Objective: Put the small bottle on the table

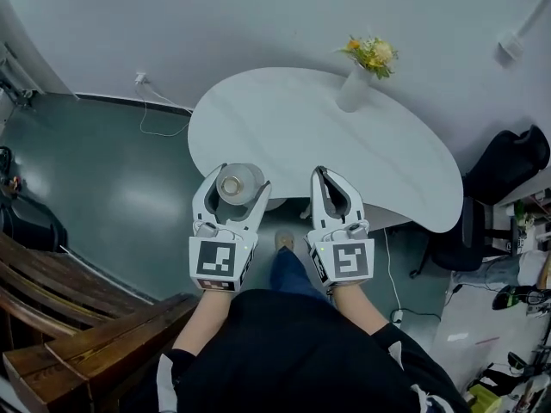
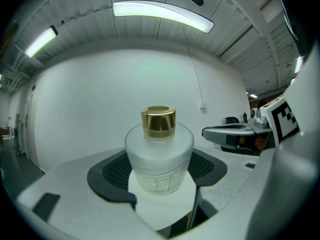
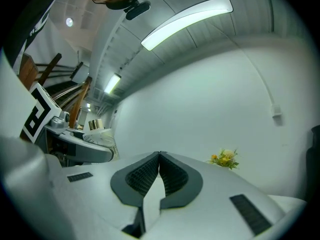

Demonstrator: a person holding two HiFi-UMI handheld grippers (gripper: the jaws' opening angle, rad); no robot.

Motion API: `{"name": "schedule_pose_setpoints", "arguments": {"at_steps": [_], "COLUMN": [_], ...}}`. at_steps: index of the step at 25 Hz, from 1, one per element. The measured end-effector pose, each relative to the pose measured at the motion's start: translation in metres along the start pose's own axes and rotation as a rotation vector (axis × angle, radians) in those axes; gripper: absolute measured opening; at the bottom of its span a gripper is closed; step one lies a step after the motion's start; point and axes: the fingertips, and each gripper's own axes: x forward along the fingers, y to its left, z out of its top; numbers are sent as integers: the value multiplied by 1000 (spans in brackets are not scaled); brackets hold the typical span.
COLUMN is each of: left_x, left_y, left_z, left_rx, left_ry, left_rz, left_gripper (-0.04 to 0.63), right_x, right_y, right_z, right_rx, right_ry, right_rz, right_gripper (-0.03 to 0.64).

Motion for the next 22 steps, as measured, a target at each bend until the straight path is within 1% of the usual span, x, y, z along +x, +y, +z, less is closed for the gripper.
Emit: {"name": "schedule_pose_setpoints", "arguments": {"at_steps": [6, 9, 11, 19, 22], "left_x": [57, 84, 103, 154, 167], "left_y": [21, 30, 33, 39, 38], "left_z": [7, 3, 2, -1, -4], "left_rx": [29, 6, 0, -3, 1], "left_ry": [5, 42, 51, 66, 83], "left_rz": [47, 72, 80, 106, 106], "left_gripper": [333, 333, 333, 333, 333], "right_x": [61, 91, 107, 147, 154], "right_y": [-36, -52, -63, -92, -102], "right_z": [-7, -15, -21, -40, -52], "right_rx": [-11, -11, -9, 2, 9], "right_ry": [6, 10, 15, 13, 52], "right_rz": [48, 75, 89, 141, 143], "right_gripper": [23, 23, 23, 23, 23]}}
